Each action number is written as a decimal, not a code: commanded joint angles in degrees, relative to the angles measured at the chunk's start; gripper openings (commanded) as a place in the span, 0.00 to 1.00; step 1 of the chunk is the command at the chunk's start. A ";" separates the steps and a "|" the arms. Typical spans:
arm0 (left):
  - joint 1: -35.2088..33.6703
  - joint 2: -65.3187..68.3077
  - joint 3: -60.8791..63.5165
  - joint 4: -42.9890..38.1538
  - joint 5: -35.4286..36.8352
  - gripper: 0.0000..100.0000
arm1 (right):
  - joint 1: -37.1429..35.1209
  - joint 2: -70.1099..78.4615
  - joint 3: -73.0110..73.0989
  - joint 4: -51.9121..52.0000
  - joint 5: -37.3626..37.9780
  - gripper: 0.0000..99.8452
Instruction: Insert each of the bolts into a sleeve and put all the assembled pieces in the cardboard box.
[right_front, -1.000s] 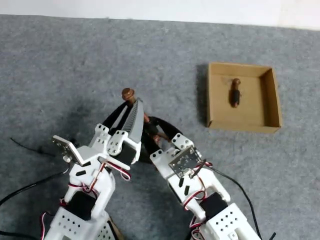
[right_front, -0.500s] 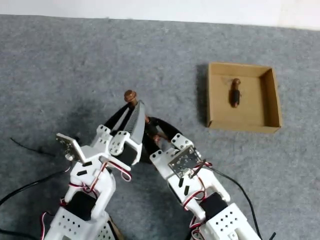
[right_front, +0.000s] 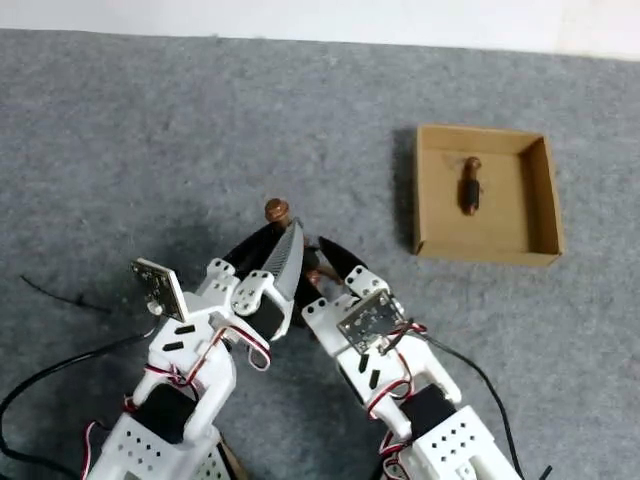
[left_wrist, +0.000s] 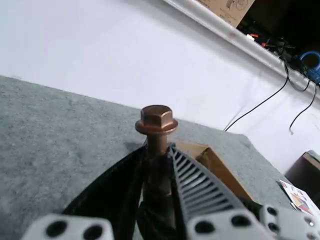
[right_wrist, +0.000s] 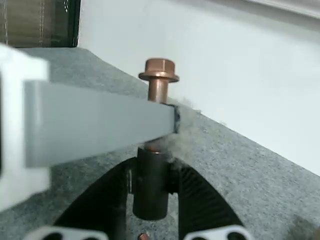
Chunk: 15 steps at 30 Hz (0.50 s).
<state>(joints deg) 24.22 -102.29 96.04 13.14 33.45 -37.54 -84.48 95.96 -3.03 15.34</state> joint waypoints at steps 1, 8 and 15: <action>0.92 -0.31 1.19 1.93 0.09 0.01 | 1.80 -0.13 8.92 0.22 0.44 0.01; 1.54 -0.31 1.19 2.46 0.00 0.01 | 1.80 -0.22 8.92 1.54 0.44 0.01; 1.45 -0.31 1.19 2.46 -0.09 0.01 | 1.80 -0.22 8.92 2.15 0.44 0.01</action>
<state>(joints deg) 25.27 -102.20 96.04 15.52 33.45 -37.36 -84.48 95.96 -1.01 15.43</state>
